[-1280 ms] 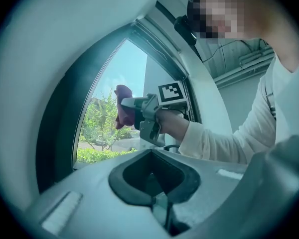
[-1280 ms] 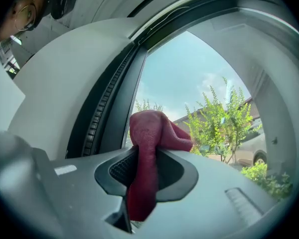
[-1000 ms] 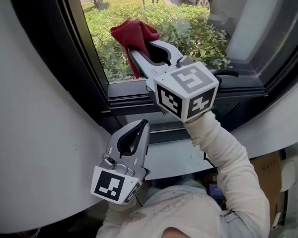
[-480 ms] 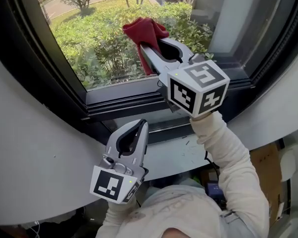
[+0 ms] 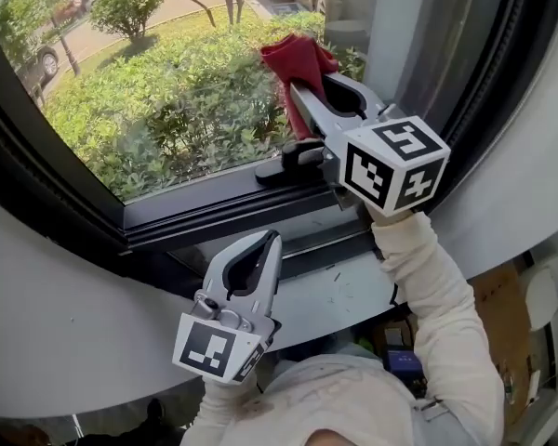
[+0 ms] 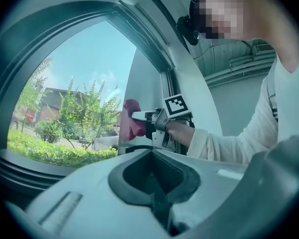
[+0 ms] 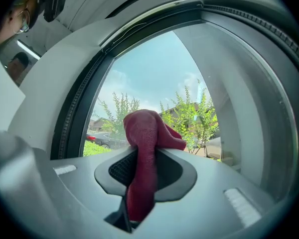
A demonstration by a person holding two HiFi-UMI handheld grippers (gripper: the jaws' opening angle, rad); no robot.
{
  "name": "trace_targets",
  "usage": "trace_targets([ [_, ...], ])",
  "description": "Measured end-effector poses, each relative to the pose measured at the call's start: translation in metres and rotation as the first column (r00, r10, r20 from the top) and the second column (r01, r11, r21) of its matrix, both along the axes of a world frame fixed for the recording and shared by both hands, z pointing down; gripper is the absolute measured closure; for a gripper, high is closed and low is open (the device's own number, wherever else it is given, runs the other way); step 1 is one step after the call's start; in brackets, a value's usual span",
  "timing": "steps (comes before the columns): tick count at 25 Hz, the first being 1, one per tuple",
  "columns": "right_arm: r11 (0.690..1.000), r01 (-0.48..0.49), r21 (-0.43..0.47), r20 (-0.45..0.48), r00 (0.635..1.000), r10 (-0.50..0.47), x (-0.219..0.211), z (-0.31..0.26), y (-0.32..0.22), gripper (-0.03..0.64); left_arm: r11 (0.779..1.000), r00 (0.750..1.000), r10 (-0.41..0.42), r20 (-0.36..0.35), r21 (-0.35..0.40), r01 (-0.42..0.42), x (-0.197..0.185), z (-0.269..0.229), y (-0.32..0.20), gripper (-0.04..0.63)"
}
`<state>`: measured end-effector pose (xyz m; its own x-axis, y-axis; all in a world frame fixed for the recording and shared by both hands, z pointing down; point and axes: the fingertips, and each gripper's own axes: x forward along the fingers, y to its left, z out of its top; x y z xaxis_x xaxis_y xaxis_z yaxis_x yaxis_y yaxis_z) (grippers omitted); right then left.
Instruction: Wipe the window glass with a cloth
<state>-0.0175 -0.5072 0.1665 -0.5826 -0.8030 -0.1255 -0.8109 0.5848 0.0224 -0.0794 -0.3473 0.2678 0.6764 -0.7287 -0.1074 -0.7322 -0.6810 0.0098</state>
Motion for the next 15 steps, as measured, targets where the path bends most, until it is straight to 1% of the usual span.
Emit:
trace_targets([
  [8,0.997,-0.076,0.002,0.033,0.997,0.076,0.076,0.002,-0.012,0.512,0.999,0.999,0.043,0.019,0.0,-0.043,0.05,0.001,-0.01,0.595],
  [11,0.996,-0.094,0.0,0.048,0.994,0.094,0.093,0.006,-0.015,0.512,0.999,0.998,0.049,0.029,-0.003,-0.049,0.061,0.002,-0.012,0.595],
  [15,0.995,-0.102,0.001,0.066,0.993,0.102,0.103,0.014,-0.016,0.512,0.999,0.998,0.051,0.038,-0.012,-0.05,0.07,0.004,-0.012,0.595],
])
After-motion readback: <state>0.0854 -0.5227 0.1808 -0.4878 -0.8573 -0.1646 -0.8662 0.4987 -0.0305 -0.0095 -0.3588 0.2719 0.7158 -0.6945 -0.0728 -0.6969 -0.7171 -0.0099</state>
